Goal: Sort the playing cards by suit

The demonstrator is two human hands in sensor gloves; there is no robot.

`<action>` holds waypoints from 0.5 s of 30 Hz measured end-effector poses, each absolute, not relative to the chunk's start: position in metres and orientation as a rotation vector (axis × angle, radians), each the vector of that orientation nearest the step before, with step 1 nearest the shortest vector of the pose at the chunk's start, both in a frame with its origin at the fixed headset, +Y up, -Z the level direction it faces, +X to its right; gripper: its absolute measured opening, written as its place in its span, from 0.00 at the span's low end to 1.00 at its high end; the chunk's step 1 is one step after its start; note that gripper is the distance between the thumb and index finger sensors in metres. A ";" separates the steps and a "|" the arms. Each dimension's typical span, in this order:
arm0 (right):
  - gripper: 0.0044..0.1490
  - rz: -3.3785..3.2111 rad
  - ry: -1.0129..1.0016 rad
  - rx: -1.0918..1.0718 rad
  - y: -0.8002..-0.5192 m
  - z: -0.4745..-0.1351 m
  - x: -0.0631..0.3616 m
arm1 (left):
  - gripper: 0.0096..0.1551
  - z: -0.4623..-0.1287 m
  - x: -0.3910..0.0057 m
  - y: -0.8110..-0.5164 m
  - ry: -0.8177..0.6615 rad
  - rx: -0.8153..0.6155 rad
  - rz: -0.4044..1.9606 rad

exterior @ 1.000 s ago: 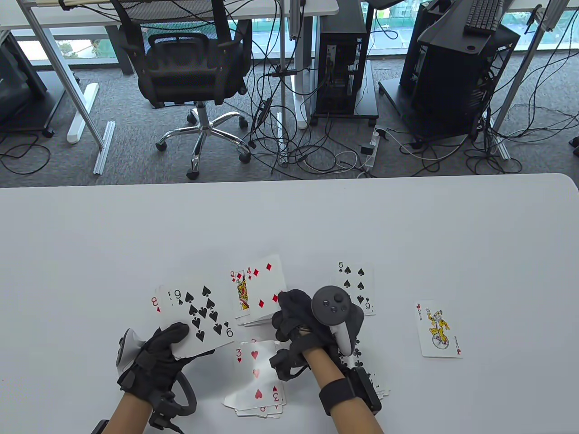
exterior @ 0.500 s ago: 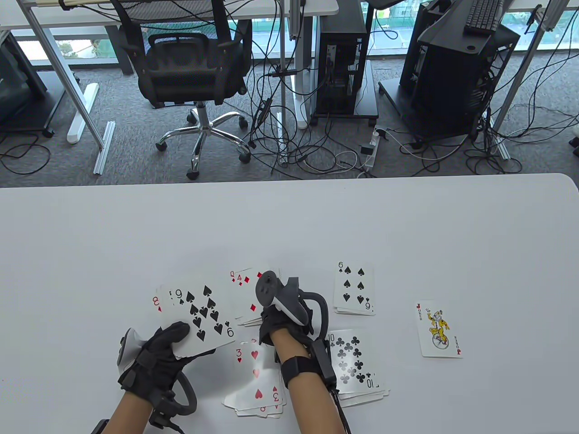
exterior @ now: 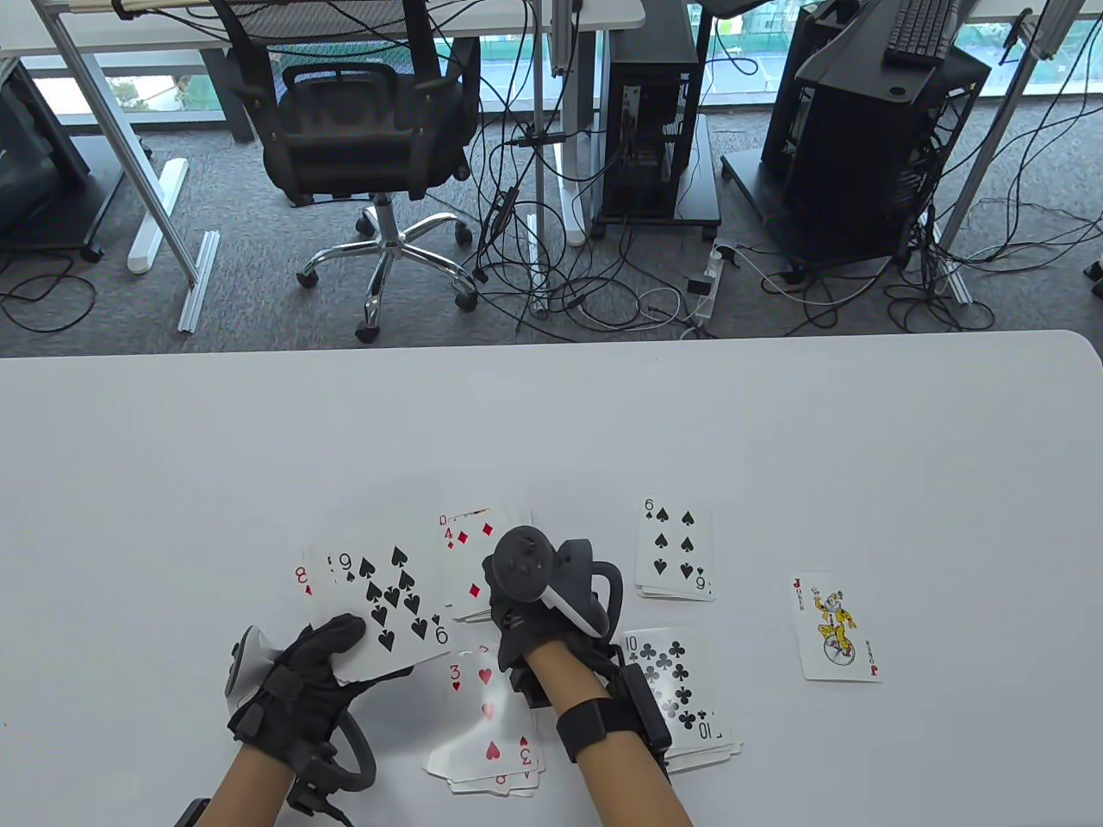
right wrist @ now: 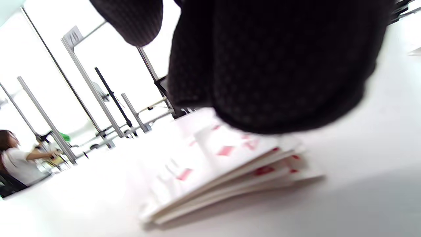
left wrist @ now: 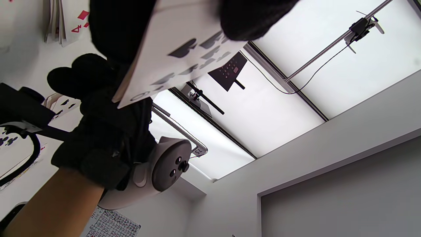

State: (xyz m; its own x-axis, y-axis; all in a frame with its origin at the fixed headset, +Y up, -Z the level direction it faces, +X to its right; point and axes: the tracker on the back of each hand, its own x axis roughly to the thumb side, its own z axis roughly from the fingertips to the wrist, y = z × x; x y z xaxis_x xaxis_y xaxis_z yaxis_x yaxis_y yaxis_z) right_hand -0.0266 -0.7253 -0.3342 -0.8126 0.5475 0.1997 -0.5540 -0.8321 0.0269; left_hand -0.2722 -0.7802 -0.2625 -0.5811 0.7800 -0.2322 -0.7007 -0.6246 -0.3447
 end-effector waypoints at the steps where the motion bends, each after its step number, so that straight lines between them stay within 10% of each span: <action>1: 0.35 2.462 -0.070 0.282 -0.723 -0.327 -0.026 | 0.31 -0.262 -0.272 -0.781 -0.268 -0.462 2.212; 15: 0.52 2.175 -0.058 0.528 -0.727 -0.279 -0.043 | 0.31 -0.261 -0.269 -0.783 -0.253 -0.493 2.188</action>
State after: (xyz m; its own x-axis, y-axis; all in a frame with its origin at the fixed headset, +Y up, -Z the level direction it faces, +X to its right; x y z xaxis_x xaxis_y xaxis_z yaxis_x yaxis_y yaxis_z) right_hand -0.0434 -0.7270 -0.2791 -0.5292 0.7529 0.3912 -0.7727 -0.6181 0.1443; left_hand -0.2694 -0.7830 -0.2612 -0.5554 0.7901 -0.2594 -0.7100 -0.6129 -0.3468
